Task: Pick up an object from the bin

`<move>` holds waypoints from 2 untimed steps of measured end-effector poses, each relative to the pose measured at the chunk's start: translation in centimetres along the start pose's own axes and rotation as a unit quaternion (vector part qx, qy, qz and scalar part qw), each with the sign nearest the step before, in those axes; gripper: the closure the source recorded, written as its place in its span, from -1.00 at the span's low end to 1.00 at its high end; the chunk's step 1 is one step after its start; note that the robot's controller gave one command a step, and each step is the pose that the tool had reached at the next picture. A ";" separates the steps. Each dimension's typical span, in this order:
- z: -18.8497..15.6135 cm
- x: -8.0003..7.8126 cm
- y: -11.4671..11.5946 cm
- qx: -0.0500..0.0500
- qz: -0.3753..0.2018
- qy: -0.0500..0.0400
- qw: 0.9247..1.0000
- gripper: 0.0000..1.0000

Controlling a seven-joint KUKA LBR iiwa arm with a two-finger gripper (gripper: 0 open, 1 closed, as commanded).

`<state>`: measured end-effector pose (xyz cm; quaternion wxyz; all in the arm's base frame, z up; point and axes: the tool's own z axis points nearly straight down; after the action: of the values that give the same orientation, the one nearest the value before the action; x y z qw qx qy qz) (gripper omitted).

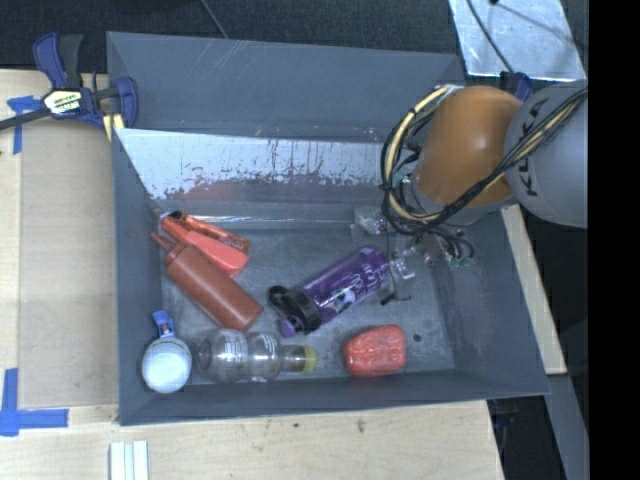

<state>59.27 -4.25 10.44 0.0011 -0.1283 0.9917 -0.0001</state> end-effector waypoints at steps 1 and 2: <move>3.6 -0.8 5.0 -0.001 -0.009 0.001 1.000 -1.00; 3.4 -1.0 4.0 0.000 -0.061 -0.002 0.998 1.00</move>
Offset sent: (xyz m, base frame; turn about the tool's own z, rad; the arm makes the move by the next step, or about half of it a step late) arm -0.0020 0.0408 -0.0344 -0.1245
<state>59.19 -0.16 7.08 0.0032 -0.1888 0.9820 0.0000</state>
